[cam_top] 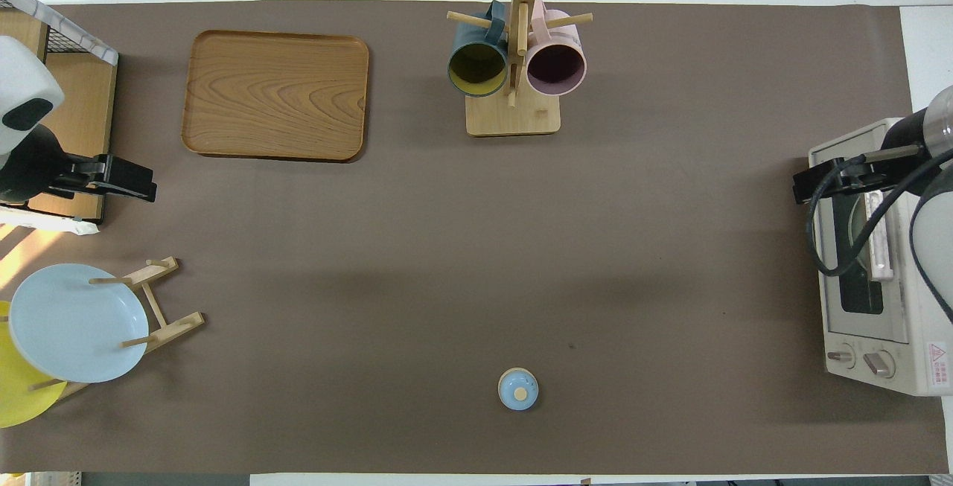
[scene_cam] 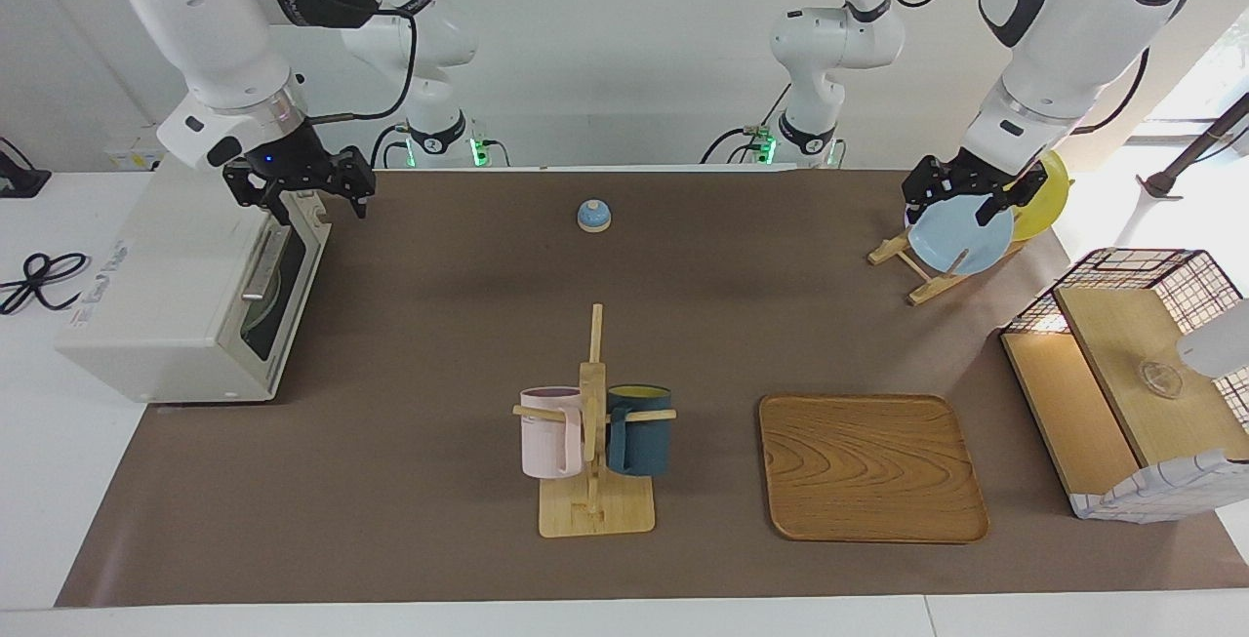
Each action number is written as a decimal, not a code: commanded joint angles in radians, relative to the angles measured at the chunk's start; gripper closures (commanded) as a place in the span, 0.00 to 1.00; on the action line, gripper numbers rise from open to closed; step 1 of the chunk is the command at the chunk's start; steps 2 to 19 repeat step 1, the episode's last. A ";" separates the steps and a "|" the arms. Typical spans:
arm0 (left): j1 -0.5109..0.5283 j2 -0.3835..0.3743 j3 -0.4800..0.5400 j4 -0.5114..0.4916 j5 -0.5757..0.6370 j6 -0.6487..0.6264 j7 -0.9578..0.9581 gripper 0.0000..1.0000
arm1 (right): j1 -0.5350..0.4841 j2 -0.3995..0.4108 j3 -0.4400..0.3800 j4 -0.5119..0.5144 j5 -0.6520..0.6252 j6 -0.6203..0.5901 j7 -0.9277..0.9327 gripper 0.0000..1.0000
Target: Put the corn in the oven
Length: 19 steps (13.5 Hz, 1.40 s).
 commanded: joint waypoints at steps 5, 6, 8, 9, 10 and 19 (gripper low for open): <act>0.005 -0.016 -0.002 -0.015 0.016 0.011 0.005 0.00 | -0.013 0.020 0.007 0.044 0.007 -0.028 0.003 0.00; 0.005 -0.016 -0.002 -0.015 0.016 0.011 0.005 0.00 | -0.013 0.020 0.007 0.044 0.007 -0.028 0.003 0.00; 0.005 -0.016 -0.002 -0.015 0.016 0.011 0.005 0.00 | -0.013 0.020 0.007 0.044 0.007 -0.028 0.003 0.00; 0.005 -0.016 -0.002 -0.015 0.016 0.011 0.005 0.00 | -0.013 0.020 0.007 0.044 0.007 -0.028 0.003 0.00; 0.005 -0.016 -0.002 -0.015 0.016 0.011 0.005 0.00 | -0.013 0.020 0.007 0.044 0.007 -0.028 0.003 0.00; 0.005 -0.016 -0.002 -0.015 0.016 0.011 0.005 0.00 | -0.013 0.020 0.007 0.044 0.007 -0.028 0.003 0.00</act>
